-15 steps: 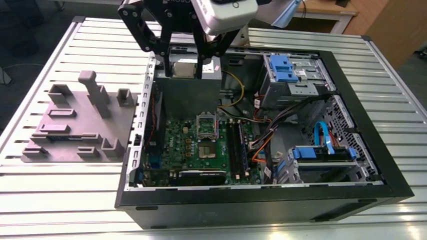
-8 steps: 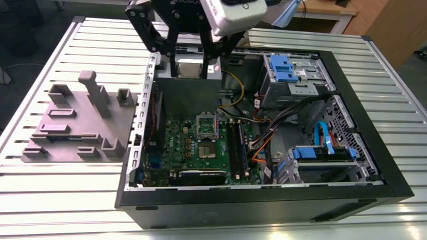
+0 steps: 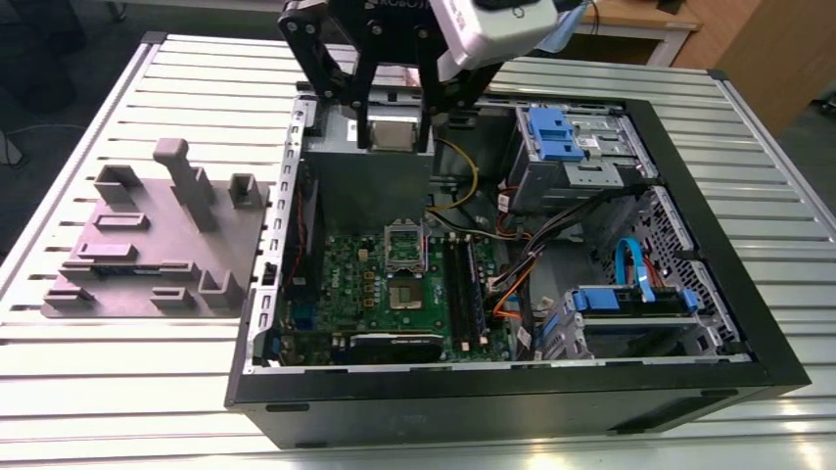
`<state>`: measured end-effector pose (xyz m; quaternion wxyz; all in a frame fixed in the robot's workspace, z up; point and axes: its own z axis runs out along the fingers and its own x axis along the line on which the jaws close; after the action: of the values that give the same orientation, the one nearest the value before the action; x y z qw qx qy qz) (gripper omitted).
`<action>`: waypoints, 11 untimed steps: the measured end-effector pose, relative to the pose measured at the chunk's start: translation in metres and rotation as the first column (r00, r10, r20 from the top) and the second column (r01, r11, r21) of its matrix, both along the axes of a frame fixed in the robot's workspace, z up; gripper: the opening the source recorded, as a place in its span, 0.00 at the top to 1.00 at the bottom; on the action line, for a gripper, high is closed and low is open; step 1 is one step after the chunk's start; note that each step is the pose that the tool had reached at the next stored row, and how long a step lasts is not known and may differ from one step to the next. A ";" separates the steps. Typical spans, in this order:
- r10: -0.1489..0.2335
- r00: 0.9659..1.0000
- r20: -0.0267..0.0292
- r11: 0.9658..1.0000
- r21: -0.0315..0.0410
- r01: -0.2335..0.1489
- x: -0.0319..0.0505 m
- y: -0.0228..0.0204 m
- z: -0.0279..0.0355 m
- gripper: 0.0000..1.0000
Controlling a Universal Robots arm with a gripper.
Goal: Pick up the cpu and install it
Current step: 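Pick up the cpu and move it towards the insertion slot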
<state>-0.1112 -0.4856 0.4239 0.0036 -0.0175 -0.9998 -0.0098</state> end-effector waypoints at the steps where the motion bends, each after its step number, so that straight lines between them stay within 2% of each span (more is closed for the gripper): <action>1: 0.000 1.000 0.000 1.000 0.000 0.000 0.0015 0.0017 -0.0003 0.53; 11: 0.000 1.000 0.000 1.000 0.000 0.000 0.0250 0.0100 -0.0017 0.53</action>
<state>-0.0862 -0.4756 0.4221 0.0034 -0.0177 -0.9998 -0.0099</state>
